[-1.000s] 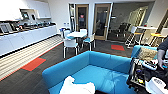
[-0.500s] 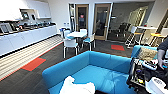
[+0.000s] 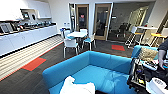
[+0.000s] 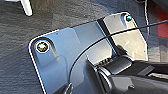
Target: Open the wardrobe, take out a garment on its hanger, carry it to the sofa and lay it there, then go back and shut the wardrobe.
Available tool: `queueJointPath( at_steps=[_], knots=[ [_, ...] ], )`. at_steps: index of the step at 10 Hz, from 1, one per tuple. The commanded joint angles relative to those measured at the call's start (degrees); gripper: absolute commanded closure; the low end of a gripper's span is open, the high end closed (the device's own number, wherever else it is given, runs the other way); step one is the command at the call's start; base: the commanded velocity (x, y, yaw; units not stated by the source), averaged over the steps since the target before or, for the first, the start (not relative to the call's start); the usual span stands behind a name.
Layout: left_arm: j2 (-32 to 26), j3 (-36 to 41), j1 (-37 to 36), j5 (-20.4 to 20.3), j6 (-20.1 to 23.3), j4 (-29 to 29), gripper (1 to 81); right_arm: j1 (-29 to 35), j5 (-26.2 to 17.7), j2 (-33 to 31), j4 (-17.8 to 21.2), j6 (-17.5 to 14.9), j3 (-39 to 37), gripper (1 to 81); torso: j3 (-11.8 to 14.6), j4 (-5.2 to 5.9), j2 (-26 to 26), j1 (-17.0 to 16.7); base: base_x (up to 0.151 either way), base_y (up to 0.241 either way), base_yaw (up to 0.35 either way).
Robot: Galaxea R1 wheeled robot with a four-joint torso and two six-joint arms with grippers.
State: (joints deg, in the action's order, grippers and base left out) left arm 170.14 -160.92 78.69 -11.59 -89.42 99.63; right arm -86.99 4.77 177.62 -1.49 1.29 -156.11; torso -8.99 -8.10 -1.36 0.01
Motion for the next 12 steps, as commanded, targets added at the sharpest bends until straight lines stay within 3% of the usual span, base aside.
queueJointPath(
  at_steps=[1,12],
  knots=[
    [-0.24,-0.01,-2.62,2.1,0.03,0.65,1.0,1.68,-3.18,0.4,-0.09,-0.15,0.21,1.0,0.0,0.0,0.0,0.0,0.0,0.0,0.287],
    [1.52,-0.19,-2.62,2.89,0.65,1.96,1.0,0.9,-3.27,0.31,-0.09,-0.15,0.21,1.0,0.0,0.0,0.02,0.0,0.0,0.0,0.304]
  ],
)
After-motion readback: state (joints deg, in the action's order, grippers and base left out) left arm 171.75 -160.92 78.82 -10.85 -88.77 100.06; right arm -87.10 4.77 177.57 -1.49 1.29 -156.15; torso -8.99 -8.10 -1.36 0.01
